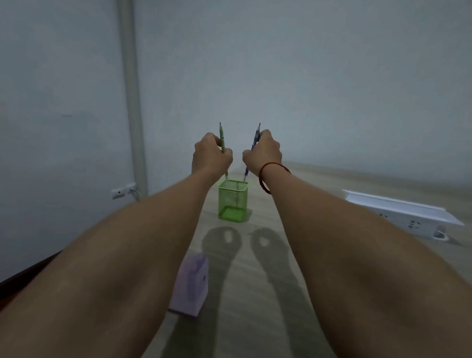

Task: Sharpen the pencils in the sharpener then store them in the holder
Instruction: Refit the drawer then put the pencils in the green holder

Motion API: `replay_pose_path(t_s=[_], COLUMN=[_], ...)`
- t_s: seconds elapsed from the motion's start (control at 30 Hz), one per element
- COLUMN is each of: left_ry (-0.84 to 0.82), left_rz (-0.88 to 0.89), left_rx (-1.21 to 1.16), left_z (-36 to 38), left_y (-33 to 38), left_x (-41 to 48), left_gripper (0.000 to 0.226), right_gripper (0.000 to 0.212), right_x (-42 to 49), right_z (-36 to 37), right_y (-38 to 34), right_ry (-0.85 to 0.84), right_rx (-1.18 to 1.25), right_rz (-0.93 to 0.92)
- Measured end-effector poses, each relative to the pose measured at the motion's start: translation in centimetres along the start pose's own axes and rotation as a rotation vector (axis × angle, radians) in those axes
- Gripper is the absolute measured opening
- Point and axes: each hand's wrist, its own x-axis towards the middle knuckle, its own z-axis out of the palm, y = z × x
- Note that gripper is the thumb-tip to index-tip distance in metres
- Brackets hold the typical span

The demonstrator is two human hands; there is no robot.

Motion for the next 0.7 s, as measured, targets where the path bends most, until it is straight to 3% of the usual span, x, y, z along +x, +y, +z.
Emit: replay_pose_path(t_s=[0.07,0.2,0.37,0.43,0.53,0.7], left_ry=[0.016,0.020,-0.092,-0.173,-0.235,-0.273], left_rz=[0.004,0.014,-0.082,-0.150,-0.216,-0.240], left_rx=[-0.002,0.012,0.126,0.184,0.248,0.302], left_z=[1.1,3.1,5.1,5.5,5.1,3.2], left_y=[-1.2,-3.3,-5.9,-6.5,-6.2,-3.5], left_x=[1.4,3.3,3.2,2.8,2.0,-0.1], left_gripper=[0.026,0.024,0.021,0.023,0.021,0.037], right_gripper=[0.037,0.028,0.022,0.009,0.035,0.026], right_x=[1.5,3.0,3.4,3.2,2.8,1.2], right_z=[1.6,4.3,7.0,7.5,7.1,2.8], right_y=[0.3,1.9,4.7,5.5,6.0,4.7], right_ry=[0.016,0.038,-0.083,-0.156,-0.223,-0.256], right_rx=[0.038,0.058,-0.024,-0.087,-0.145,-0.175], right_rz=[-0.022,-0.012,0.054,0.081,0.112,0.090])
